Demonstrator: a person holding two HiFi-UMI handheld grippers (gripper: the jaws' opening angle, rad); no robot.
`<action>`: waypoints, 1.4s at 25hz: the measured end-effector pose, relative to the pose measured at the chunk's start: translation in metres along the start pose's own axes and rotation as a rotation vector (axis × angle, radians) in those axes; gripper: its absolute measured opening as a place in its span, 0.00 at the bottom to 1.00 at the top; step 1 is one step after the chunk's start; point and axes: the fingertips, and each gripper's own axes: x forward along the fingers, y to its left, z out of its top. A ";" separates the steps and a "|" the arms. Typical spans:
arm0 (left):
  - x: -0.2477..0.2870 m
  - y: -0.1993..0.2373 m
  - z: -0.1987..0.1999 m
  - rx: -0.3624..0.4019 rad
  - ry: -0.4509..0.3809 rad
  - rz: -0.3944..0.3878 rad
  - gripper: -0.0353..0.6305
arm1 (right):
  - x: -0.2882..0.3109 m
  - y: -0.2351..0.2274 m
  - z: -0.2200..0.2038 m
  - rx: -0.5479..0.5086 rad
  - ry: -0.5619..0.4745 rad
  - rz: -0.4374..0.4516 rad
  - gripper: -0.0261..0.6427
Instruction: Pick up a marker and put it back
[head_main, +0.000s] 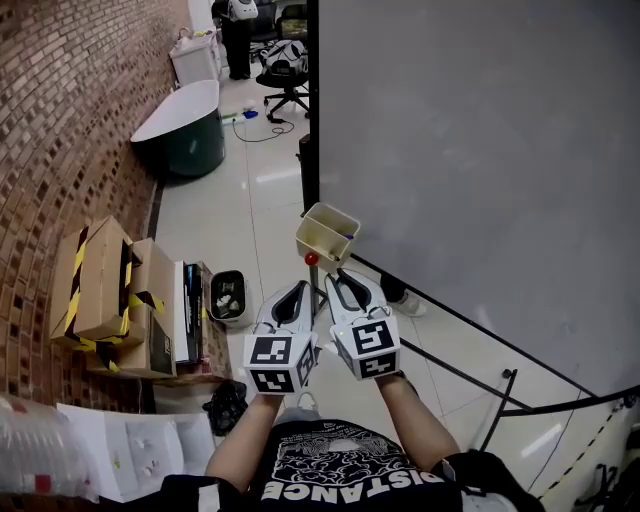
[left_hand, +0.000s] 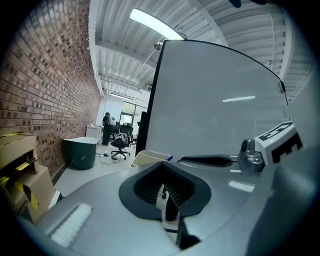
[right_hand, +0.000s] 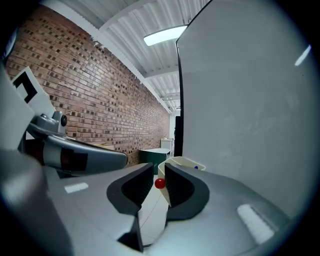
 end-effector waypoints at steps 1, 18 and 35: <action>0.003 0.001 0.001 -0.001 0.002 -0.005 0.06 | 0.003 -0.003 -0.001 0.003 0.002 -0.008 0.10; 0.028 0.024 -0.002 0.029 0.035 -0.044 0.06 | 0.051 -0.030 -0.029 0.035 0.059 -0.087 0.20; 0.053 0.025 0.001 0.043 0.055 -0.093 0.06 | 0.066 -0.046 -0.041 0.019 0.095 -0.166 0.10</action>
